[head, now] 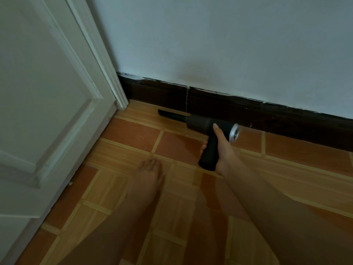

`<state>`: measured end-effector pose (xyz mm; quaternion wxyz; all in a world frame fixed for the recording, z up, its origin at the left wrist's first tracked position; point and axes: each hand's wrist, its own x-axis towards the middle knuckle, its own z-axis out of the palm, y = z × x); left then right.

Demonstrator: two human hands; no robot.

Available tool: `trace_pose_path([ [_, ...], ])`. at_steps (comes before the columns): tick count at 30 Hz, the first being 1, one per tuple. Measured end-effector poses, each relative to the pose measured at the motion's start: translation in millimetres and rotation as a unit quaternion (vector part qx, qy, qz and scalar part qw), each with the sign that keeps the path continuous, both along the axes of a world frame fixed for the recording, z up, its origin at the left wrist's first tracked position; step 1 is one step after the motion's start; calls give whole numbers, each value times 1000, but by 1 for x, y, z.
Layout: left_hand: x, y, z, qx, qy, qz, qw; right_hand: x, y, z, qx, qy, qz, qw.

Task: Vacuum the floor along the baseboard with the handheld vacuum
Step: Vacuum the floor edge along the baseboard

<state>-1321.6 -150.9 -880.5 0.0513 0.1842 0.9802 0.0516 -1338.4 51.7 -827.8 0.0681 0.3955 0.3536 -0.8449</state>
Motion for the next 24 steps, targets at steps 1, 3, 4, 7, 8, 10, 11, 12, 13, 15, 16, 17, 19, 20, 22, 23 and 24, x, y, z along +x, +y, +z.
trace_pose_path([
  [1, -1, -6, -3, -13, -9, 2, 1000, -6, -8, -1, -5, -2, 3, 1000],
  [3, -3, -15, -8, -24, -12, 1, 1000, -18, -25, -1, -13, 0, 12, 1000],
  [4, -3, -18, -9, -17, -6, 0, 1000, -24, -33, -3, -16, 4, 15, 1000],
  [7, -5, -22, -16, 11, 16, -5, 1000, -39, -52, -7, -22, 16, 9, 1000],
  [8, -5, -23, -17, 0, 19, -8, 1000, -44, -56, -8, -24, 19, 8, 1000],
  [10, -8, -25, -20, -27, 32, -10, 999, -52, -65, -10, -27, 18, 9, 999],
  [11, -9, -26, -22, -24, 36, -12, 999, -56, -68, -11, -28, 17, 8, 999],
  [12, -11, -26, -24, -20, 42, -23, 999, -59, -71, -13, -27, 16, 5, 999],
  [13, -13, -25, -26, -24, 43, -26, 998, -61, -74, -13, -29, 14, 1, 999],
  [15, -16, -22, -26, -26, 44, -22, 998, -65, -78, -15, -32, 12, -8, 999],
  [16, -17, -20, -25, -28, 46, -20, 998, -67, -80, -16, -33, 12, -11, 999],
  [17, -17, -19, -24, -32, 42, -18, 998, -68, -82, -17, -33, 10, -14, 999],
  [19, -18, -17, -21, -38, 43, -9, 998, -71, -83, -18, -30, 3, -20, 999],
  [20, -19, -17, -22, -39, 46, -6, 998, -73, -84, -19, -29, 1, -23, 999],
  [22, -20, -17, -23, -41, 42, -7, 998, -75, -85, -20, -30, 0, -28, 999],
  [23, -20, -17, -24, -44, 40, -11, 998, -75, -85, -21, -30, 2, -30, 999],
  [24, -20, -17, -25, -51, 40, -14, 998, -75, -84, -22, -30, 3, -31, 999],
])
